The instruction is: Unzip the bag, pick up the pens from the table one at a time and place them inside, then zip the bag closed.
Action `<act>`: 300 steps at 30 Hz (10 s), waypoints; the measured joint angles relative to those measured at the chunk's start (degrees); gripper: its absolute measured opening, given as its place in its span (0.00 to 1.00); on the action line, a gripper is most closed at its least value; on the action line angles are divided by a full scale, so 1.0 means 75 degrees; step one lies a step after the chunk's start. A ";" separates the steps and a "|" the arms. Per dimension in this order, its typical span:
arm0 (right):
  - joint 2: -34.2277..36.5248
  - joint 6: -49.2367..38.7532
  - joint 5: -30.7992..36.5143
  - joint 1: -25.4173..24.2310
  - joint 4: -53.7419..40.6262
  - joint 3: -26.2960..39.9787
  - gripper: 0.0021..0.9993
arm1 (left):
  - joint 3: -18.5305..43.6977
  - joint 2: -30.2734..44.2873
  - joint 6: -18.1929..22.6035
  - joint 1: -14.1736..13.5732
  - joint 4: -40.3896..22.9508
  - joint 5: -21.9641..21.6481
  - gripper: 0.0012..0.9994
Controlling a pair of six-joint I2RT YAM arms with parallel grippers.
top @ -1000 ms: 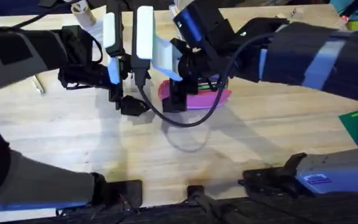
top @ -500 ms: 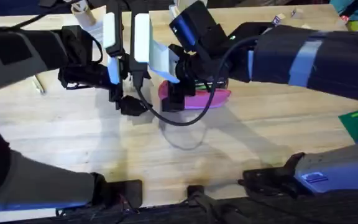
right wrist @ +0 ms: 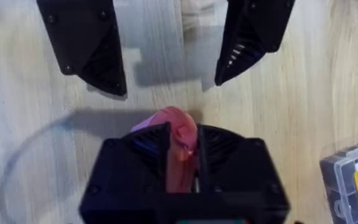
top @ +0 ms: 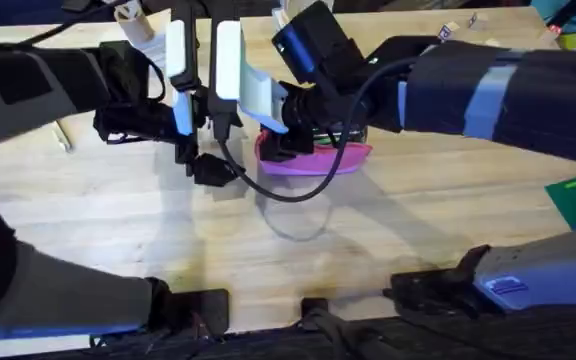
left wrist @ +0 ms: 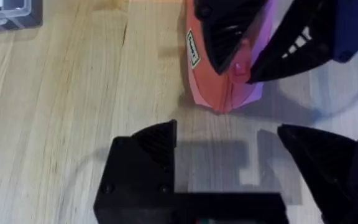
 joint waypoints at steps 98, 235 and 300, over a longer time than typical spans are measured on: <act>-0.2819 0.2516 -0.0006 -0.3696 -0.2515 0.0035 0.73 | -0.0003 0.0799 -0.1160 -0.0839 0.1172 0.1886 0.04; -0.0848 0.8947 -0.0076 -0.0729 -0.0294 0.0050 0.03 | -0.0003 0.0245 -0.1042 -0.0802 0.0312 0.1807 0.99; -0.0423 0.7212 0.0816 -0.4578 -0.2861 -0.0384 0.03 | -0.0003 0.0245 -0.1361 -0.1306 0.0831 0.1440 0.04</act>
